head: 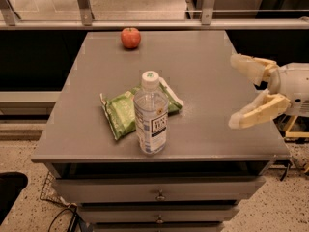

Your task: Pick blue plastic bottle

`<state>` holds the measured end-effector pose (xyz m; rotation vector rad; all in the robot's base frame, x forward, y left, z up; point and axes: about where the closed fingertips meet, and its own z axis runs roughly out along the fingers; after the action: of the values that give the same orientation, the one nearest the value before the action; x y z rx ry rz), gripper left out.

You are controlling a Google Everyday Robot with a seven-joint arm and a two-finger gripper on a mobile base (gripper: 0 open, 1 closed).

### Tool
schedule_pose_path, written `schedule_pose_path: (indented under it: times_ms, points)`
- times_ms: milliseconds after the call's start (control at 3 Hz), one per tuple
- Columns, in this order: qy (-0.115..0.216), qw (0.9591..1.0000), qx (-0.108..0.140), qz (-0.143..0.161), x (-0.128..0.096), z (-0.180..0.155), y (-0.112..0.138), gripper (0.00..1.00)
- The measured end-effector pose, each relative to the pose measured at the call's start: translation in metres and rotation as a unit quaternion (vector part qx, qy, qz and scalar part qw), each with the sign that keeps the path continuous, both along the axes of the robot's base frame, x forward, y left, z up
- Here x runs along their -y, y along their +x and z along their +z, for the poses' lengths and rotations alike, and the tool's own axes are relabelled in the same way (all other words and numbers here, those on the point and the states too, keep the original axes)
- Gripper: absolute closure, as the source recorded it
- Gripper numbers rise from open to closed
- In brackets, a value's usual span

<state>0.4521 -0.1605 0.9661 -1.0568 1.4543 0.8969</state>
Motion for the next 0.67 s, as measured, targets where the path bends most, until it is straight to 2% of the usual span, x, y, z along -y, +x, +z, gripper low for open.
schedule_pose_path:
  times_ms: [333,667]
  points:
    - [-0.002,1.0,0.006,-0.002,-0.003,0.001,-0.001,0.0]
    - [-0.008,0.9997,0.023,0.008,-0.015,-0.008,-0.003,0.0]
